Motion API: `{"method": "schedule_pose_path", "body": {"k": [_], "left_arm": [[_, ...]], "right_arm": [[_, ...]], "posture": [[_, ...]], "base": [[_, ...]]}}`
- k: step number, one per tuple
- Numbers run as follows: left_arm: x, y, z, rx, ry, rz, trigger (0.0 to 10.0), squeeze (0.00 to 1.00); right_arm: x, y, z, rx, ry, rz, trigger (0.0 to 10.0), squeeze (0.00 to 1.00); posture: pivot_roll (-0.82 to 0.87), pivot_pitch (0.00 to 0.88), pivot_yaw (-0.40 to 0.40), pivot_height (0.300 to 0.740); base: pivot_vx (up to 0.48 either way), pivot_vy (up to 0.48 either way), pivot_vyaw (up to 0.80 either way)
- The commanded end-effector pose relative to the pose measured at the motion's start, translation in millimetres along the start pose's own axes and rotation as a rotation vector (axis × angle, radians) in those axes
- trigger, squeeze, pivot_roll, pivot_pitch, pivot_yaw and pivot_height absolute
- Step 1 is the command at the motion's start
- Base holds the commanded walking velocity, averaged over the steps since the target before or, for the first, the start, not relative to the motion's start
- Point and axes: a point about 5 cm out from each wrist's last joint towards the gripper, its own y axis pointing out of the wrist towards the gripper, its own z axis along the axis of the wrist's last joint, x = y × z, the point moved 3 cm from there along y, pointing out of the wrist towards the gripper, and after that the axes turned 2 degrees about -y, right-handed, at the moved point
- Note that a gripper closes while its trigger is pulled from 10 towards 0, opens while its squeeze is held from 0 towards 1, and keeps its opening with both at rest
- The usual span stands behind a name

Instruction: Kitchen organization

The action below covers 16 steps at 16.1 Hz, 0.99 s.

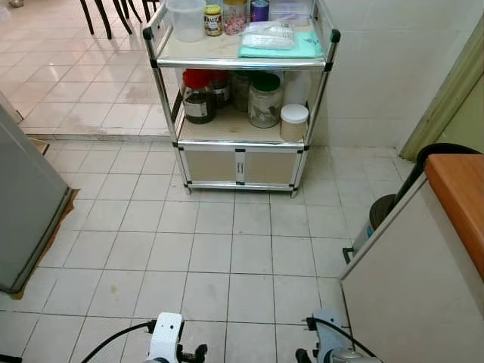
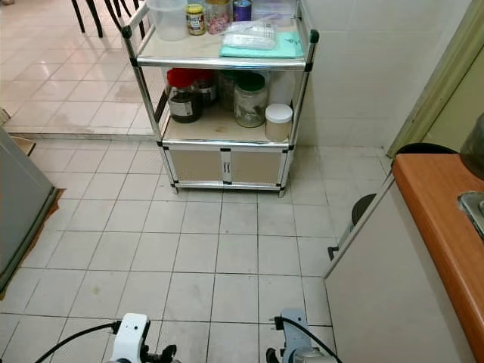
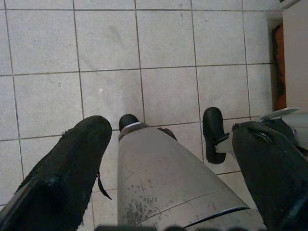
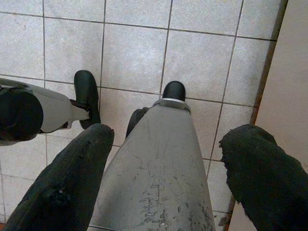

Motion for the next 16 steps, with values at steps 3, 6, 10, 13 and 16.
{"method": "schedule_pose_path", "body": {"k": [3,6,10,13,16], "left_arm": [[16.1,15.9,0,-0.171,0.101,0.145,10.0,0.00],[16.1,15.9,0,-0.171,0.101,0.145,10.0,0.00],[-2.8,16.2,23,-0.119,0.131,0.228,10.0,0.00],[-8.5,16.8,33,-0.081,0.143,0.273,10.0,0.00],[-24.3,14.5,74,0.067,0.132,0.325,10.0,0.00]], "right_arm": [[22.9,-2.9,6,0.066,-0.091,-0.065,10.0,0.00],[22.9,-2.9,6,0.066,-0.091,-0.065,10.0,0.00],[9.0,-4.8,46,0.157,-0.224,-0.041,10.0,0.00],[7.8,-7.2,61,0.218,-0.227,-0.037,10.0,0.00],[10.0,-17.7,101,0.363,-0.206,-0.032,10.0,0.00]], "posture": [[-0.07,0.042,0.021,0.740],[-0.07,0.042,0.021,0.740],[-0.03,0.000,-0.009,0.740],[-0.03,0.000,-0.014,0.740],[-0.03,0.000,-0.016,0.740]], "base": [[0.000,0.000,0.00],[0.000,0.000,0.00],[0.000,0.000,0.00],[0.000,0.000,0.00],[0.000,0.000,0.00]]}}
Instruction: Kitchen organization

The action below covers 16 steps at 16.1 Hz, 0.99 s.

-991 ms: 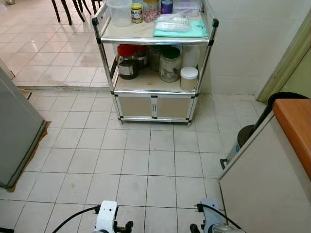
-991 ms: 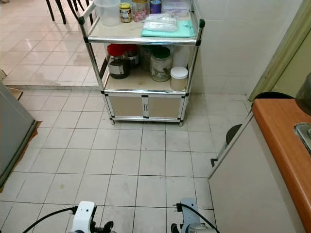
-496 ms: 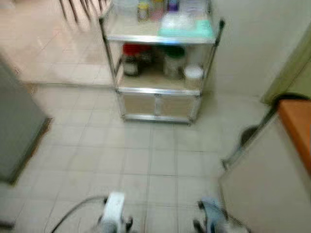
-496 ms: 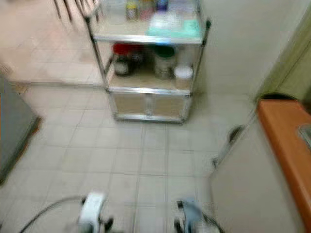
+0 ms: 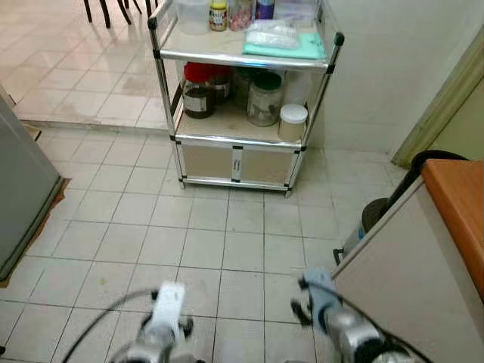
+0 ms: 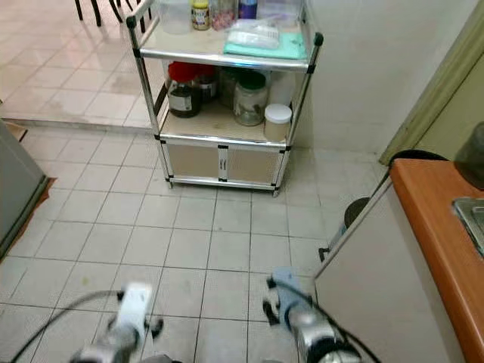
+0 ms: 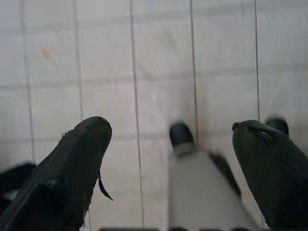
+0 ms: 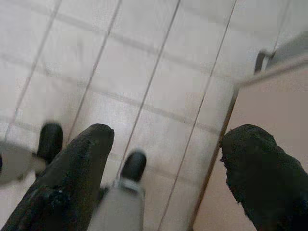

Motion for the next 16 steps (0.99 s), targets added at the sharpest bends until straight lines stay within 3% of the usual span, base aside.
{"method": "schedule_pose_path", "body": {"k": [1,5,6,7,8,9,11,14,16], "left_arm": [[-8.5,0.9,20,0.077,0.006,0.018,10.0,0.00],[-16.8,-2.8,74,0.275,-0.016,0.030,10.0,0.00],[-20.2,-7.4,94,0.359,-0.040,0.029,10.0,0.00],[-21.7,-9.2,99,0.384,-0.055,0.031,10.0,0.00],[-23.3,-14.9,111,0.447,-0.095,0.028,10.0,0.00],[-21.6,-21.5,120,0.507,-0.123,0.006,10.0,0.00],[-17.2,-51.2,137,0.699,-0.156,-0.058,10.0,0.00],[-20.8,-69.1,140,0.784,-0.191,-0.004,10.0,0.00],[-20.1,-80.6,138,0.812,-0.190,-0.016,10.0,0.00]], "right_arm": [[11.8,-0.6,21,0.079,0.020,-0.015,10.0,0.00],[35.3,-7.4,67,0.256,0.044,-0.046,10.0,0.02],[38.6,-12.7,87,0.348,0.050,-0.041,10.0,0.17],[39.0,-14.7,92,0.377,0.051,-0.043,10.0,0.24],[40.2,-19.9,101,0.432,0.048,-0.047,10.0,0.79],[43.1,-25.8,107,0.490,0.073,-0.065,10.0,1.00],[41.9,-43.2,111,0.600,0.142,-0.119,10.0,1.00],[31.2,-60.5,118,0.703,0.102,-0.112,10.0,1.00],[35.6,-76.7,125,0.762,0.140,-0.135,10.0,1.00]], "posture": [[-0.03,0.000,-0.016,0.740],[-0.08,0.000,0.013,0.740],[-0.10,0.000,0.033,0.740],[-0.10,0.000,0.036,0.740],[-0.10,0.000,0.044,0.740],[-0.10,0.000,0.044,0.740],[-0.06,0.000,0.020,0.740],[-0.05,0.000,0.023,0.740],[-0.04,0.000,0.020,0.740]], "base": [[0.000,0.000,0.00],[0.000,0.000,0.00],[0.000,0.000,0.00],[0.000,0.000,0.00],[0.000,0.000,0.00],[0.000,0.000,0.00],[0.000,0.000,0.00],[0.000,0.000,-0.80],[0.000,0.000,-0.80]]}}
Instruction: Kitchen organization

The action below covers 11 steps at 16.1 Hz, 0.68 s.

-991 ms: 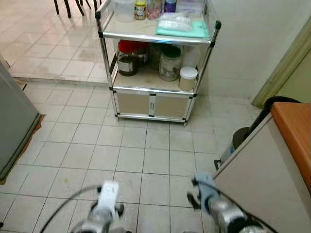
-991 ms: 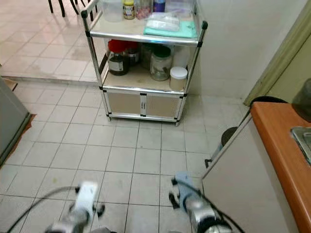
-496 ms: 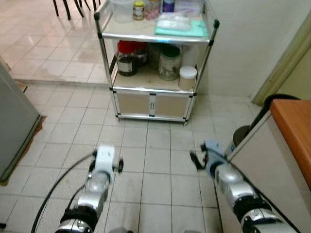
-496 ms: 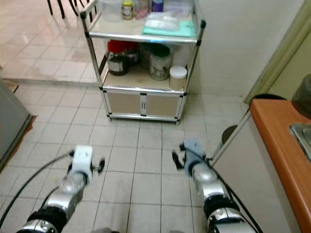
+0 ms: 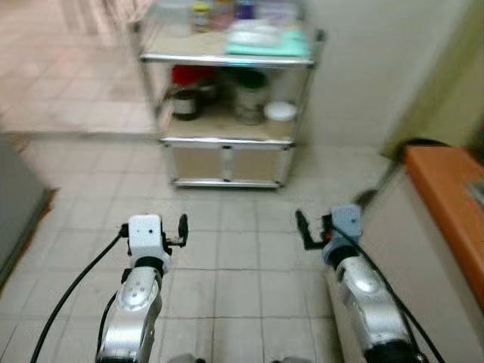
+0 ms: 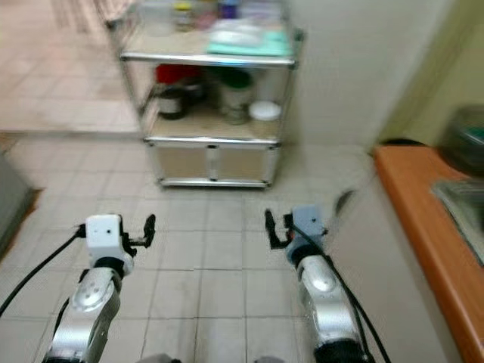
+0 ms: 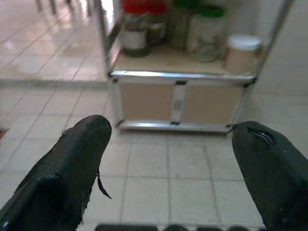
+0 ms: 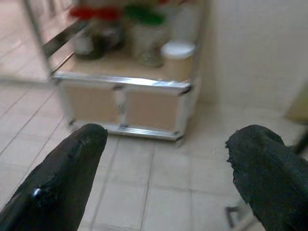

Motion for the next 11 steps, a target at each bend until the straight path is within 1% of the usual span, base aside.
{"method": "schedule_pose_path", "body": {"k": [1,3,4,5,6,7,8,9,11], "left_arm": [[2.5,-2.4,0,-0.010,0.003,-0.014,10.0,0.00],[-3.2,-9.7,-11,-0.060,-0.001,-0.004,10.0,0.00],[-3.7,-10.2,-12,-0.067,0.020,-0.017,10.0,0.00],[-4.5,-8.8,-9,-0.067,0.032,-0.021,10.0,0.00],[-4.5,-8.8,-9,-0.067,0.032,-0.021,10.0,0.00],[-5.1,-6.1,-2,-0.047,0.056,-0.023,10.0,0.00],[-5.1,-4.3,2,-0.040,0.059,-0.025,10.0,0.00],[-6.0,-3.1,5,-0.031,0.053,-0.023,10.0,0.00],[-4.9,-2.7,6,-0.032,0.054,-0.023,10.0,0.00]], "right_arm": [[6.6,-1.1,4,-0.001,0.017,-0.027,10.0,1.00],[9.6,-3.8,-4,-0.036,-0.031,-0.019,10.0,1.00],[8.9,-4.0,-2,-0.032,0.002,-0.025,10.0,1.00],[7.9,-5.6,-1,-0.041,0.015,-0.051,10.0,1.00],[7.9,-5.6,-1,-0.041,0.015,-0.051,10.0,1.00],[7.1,-6.3,0,-0.060,0.066,-0.078,10.0,1.00],[7.7,-6.4,-1,-0.067,0.086,-0.091,10.0,1.00],[9.0,-6.9,-1,-0.073,0.056,-0.105,10.0,1.00],[6.4,-7.2,2,-0.046,0.017,-0.078,10.0,1.00]], "posture": [[-0.04,0.000,0.026,0.740],[-0.05,0.000,0.040,0.740],[-0.05,0.000,0.045,0.740],[-0.05,0.000,0.054,0.740],[-0.05,0.000,0.054,0.740],[-0.05,0.000,0.057,0.740],[-0.05,0.000,0.057,0.740],[-0.05,0.000,0.055,0.740],[-0.04,0.000,0.050,0.740]], "base": [[0.000,0.000,-0.80],[0.000,0.000,-0.80],[0.000,0.000,-0.80],[0.000,0.000,-0.80],[0.000,0.000,-0.80],[0.000,0.000,-0.80],[0.000,0.000,-0.80],[0.000,0.000,-0.80],[0.000,0.000,-0.80]]}}
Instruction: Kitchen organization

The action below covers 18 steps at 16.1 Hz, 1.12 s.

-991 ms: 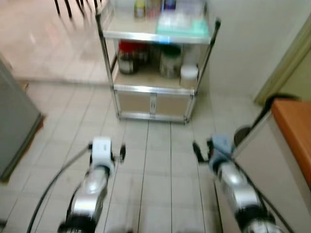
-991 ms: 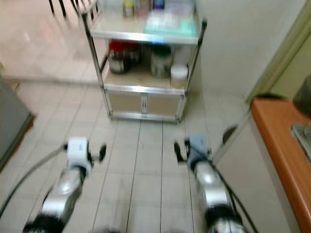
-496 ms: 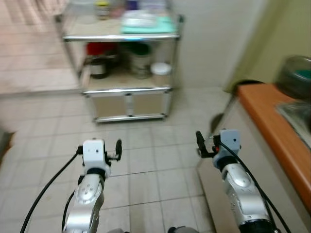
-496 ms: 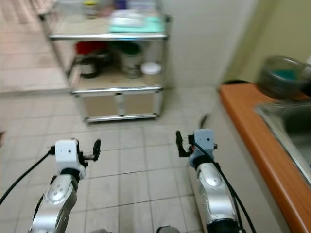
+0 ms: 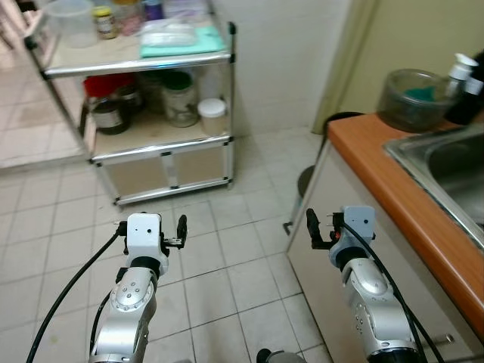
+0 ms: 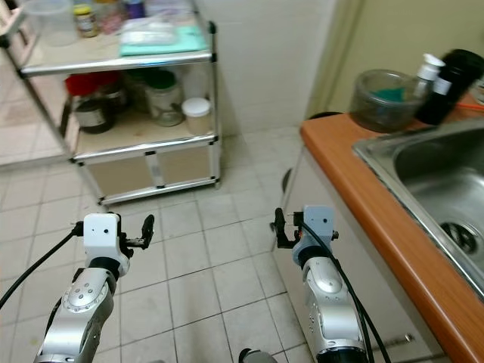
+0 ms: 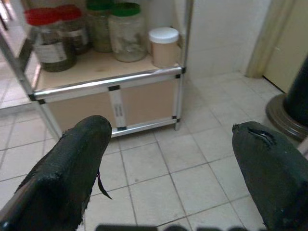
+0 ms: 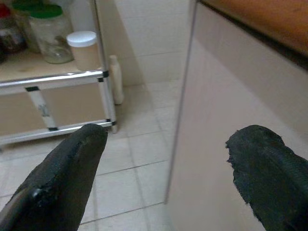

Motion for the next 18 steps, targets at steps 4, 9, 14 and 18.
{"method": "schedule_pose_path", "body": {"k": [4,9,14,18], "left_arm": [[5.5,0.2,3,-0.007,0.031,-0.018,10.0,0.00],[10.6,4.0,8,0.004,0.052,-0.027,10.0,0.00],[33.9,18.1,25,0.049,0.050,-0.094,10.0,0.00],[29.3,18.0,36,0.100,0.053,-0.073,10.0,0.00]], "right_arm": [[-10.1,-0.9,13,0.046,-0.060,0.046,10.0,1.00],[-2.8,-0.8,20,0.049,-0.059,0.035,10.0,1.00],[23.8,-3.7,41,0.114,-0.177,-0.040,10.0,1.00],[25.5,-3.5,44,0.129,-0.073,-0.061,10.0,1.00]], "posture": [[-0.05,0.000,0.053,0.740],[-0.08,0.000,0.049,0.740],[-0.13,0.000,0.045,0.740],[-0.10,0.000,0.030,0.740]], "base": [[0.000,0.000,-0.80],[0.000,0.000,-0.80],[0.000,0.000,-0.80],[0.000,0.000,-0.80]]}}
